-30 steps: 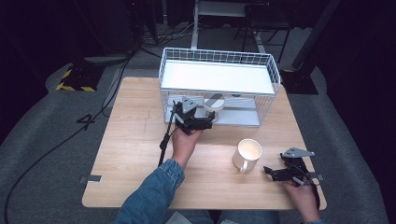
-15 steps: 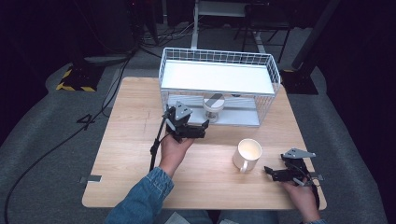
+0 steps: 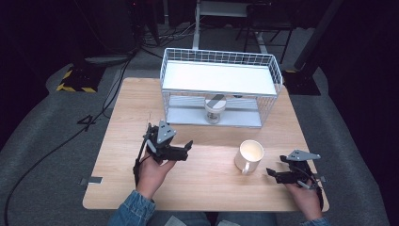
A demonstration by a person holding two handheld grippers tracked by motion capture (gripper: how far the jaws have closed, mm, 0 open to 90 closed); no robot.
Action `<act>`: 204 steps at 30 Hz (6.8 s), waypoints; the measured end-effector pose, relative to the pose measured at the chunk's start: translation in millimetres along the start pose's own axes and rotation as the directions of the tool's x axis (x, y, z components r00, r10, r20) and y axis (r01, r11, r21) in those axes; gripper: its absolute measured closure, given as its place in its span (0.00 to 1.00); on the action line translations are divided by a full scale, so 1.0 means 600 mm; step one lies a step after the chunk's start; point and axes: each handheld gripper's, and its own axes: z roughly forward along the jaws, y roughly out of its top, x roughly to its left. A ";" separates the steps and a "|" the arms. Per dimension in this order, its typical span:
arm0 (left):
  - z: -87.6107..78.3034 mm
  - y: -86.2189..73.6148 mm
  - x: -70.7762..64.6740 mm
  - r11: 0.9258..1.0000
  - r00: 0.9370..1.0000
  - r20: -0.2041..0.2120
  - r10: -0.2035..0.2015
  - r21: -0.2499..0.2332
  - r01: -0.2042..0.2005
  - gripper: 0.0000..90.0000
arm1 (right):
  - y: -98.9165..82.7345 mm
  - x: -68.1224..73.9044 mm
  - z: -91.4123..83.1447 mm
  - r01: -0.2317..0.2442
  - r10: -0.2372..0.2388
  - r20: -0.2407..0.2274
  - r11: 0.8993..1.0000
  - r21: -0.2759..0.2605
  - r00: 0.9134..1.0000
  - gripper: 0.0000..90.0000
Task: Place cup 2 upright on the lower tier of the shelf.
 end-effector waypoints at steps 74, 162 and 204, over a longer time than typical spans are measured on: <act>0.004 -0.194 0.057 0.941 0.997 -0.006 -0.073 0.331 0.071 0.00 | 0.071 0.064 0.091 0.056 -0.098 -0.222 0.981 -0.187 0.970 0.06; 0.013 -0.189 0.057 0.937 0.994 -0.051 -0.101 0.330 0.112 0.00 | 0.458 0.063 -0.023 0.120 -0.191 -0.195 0.938 -0.325 0.962 0.09; 0.013 -0.189 0.057 0.937 0.994 -0.047 -0.094 0.333 0.105 0.00 | 0.592 0.023 0.143 0.092 -0.121 -0.127 0.973 -0.213 0.985 0.09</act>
